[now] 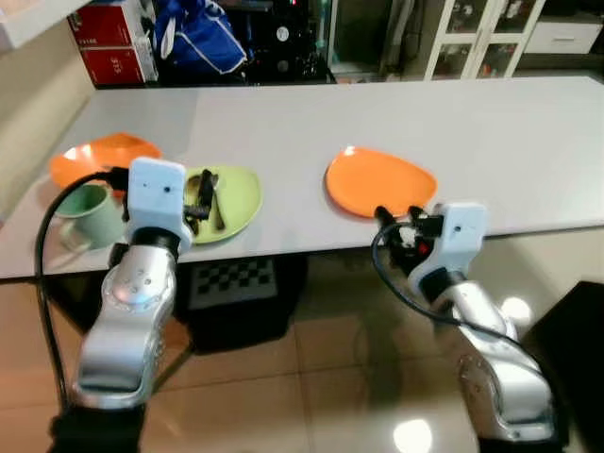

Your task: Setting the table

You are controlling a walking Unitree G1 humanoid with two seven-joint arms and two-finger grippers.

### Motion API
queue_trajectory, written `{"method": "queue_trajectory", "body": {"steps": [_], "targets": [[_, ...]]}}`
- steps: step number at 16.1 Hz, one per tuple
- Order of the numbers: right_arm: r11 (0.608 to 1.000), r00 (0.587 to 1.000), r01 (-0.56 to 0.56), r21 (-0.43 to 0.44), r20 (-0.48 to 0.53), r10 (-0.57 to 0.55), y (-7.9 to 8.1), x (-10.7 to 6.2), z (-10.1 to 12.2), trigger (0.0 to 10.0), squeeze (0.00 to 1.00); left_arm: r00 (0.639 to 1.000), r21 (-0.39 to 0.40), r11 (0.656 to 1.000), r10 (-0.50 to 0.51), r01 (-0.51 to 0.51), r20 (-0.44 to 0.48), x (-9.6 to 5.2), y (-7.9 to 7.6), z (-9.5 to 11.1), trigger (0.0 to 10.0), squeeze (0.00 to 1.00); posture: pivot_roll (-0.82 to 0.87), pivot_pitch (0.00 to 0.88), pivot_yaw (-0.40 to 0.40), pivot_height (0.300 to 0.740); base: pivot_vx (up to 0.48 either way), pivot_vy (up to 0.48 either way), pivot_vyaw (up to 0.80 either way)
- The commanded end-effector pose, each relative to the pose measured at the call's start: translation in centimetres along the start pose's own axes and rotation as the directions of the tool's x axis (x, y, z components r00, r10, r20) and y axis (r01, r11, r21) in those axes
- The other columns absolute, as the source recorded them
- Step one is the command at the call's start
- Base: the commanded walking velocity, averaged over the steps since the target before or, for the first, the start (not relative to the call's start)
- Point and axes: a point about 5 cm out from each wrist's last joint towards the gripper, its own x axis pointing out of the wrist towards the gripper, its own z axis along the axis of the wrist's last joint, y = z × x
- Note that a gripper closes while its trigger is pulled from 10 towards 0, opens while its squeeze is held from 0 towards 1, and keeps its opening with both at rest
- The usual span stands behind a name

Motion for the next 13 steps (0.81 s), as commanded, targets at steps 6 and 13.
{"method": "queue_trajectory", "body": {"steps": [6,13], "targets": [[1.0,1.0,-0.014,-0.006,-0.005,0.014,0.12,0.33,0.18,10.0,0.0,0.999,0.022,0.999,0.04,-0.04,-0.001,0.24,0.84,0.24,10.0,0.0,0.02,0.009,0.0,0.74,0.0,0.371,0.0],[1.0,1.0,0.002,-0.013,0.002,-0.002,-0.09,0.74,0.32,10.0,0.0,0.999,0.008,0.999,0.033,-0.033,0.007,0.69,0.38,0.45,10.0,0.0,0.01,0.0,0.001,0.74,0.0,0.37,0.0]]}}
